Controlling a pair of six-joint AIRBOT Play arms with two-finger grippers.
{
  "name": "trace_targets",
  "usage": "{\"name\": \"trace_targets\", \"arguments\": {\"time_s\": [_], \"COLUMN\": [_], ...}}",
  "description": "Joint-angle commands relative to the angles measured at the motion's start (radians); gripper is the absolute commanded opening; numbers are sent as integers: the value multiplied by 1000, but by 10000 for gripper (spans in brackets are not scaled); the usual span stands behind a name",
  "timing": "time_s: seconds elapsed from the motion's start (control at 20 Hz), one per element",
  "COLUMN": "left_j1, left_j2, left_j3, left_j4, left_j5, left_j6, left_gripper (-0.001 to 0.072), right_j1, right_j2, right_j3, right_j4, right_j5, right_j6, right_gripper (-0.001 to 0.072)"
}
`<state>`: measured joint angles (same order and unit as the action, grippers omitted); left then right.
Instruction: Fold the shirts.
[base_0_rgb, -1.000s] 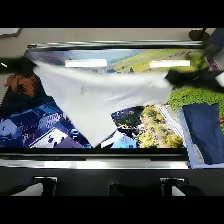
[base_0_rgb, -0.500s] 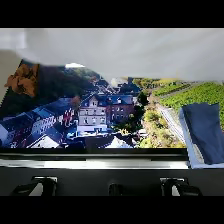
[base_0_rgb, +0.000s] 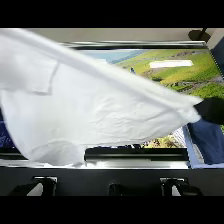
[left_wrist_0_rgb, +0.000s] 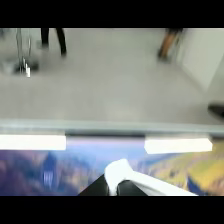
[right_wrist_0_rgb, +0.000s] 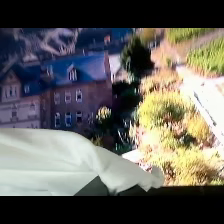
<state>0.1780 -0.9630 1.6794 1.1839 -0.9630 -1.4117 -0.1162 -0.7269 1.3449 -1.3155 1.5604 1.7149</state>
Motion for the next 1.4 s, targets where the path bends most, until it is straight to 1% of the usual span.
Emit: {"name": "trace_targets", "arguments": {"time_s": [0.0, 0.1, 0.25, 0.35, 0.45, 0.5, 0.55, 0.6, 0.65, 0.7, 0.75, 0.8, 0.85, 0.9, 0.95, 1.0, 1.05, 1.1, 1.15, 1.2, 1.35], "left_j1": [-25, -37, -49, -54, -56, -57, -61, -68, -74, -76, -74, -62, -39, -13, 16, 39, 57, 66, 69, 63, 47], "left_j2": [-128, -237, -409, -505, -578, -606, -630, -647, -659, -664, -661, -660, -660, -660, -660, -664, -666, -666, -667, -671, -708], "left_j3": [-241, -295, -287, -287, -287, -287, -288, -288, -287, -287, -284, -270, -249, -233, -230, -235, -260, -300, -350, -396, -467], "left_j4": [18, 17, 7, -37, -115, -159, -191, -211, -225, -225, -224, -223, -215, -196, -167, -127, -87, -80, -85, -97, -191], "left_j5": [81, 178, 267, 298, 283, 261, 238, 216, 194, 174, 146, 98, 24, -56, -147, -230, -294, -317, -318, -304, -267], "left_j6": [68, 77, 76, 76, 76, 76, 76, 76, 73, 60, 58, 58, 58, 57, 32, 2, -14, -13, -11, -10, -6], "left_gripper": [25, 24, 25, 26, 26, 26, 26, 26, 26, 69, 299, 555, 616, 600, 599, 555, 445, 439, 442, 445, 453], "right_j1": [-1, -1, -1, -1, -1, -1, 2, 3, 3, -3, -20, -50, -96, -145, -203, -252, -296, -323, -330, -327, -327], "right_j2": [-47, -151, -395, -560, -675, -711, -737, -747, -745, -736, -718, -695, -667, -645, -626, -615, -611, -611, -611, -611, -611], "right_j3": [-295, -385, -391, -390, -390, -391, -391, -391, -390, -385, -372, -354, -330, -306, -288, -282, -282, -285, -293, -301, -320], "right_j4": [71, 150, 225, 353, 542, 602, 630, 628, 627, 626, 619, 611, 588, 544, 480, 412, 341, 276, 216, 167, 180], "right_j5": [-200, -484, -821, -980, -1041, -1040, -1035, -1027, -1015, -1002, -973, -930, -867, -799, -715, -632, -533, -432, -381, -351, -338], "right_j6": [16, -5, -5, -5, -5, -6, -6, -7, -34, -59, -87, -115, -143, -149, -149, -149, -149, -148, -149, -150, -168], "right_gripper": [43, 43, 44, 45, 45, 45, 45, 46, 67, 167, 329, 456, 492, 492, 492, 491, 490, 489, 489, 490, 489]}}
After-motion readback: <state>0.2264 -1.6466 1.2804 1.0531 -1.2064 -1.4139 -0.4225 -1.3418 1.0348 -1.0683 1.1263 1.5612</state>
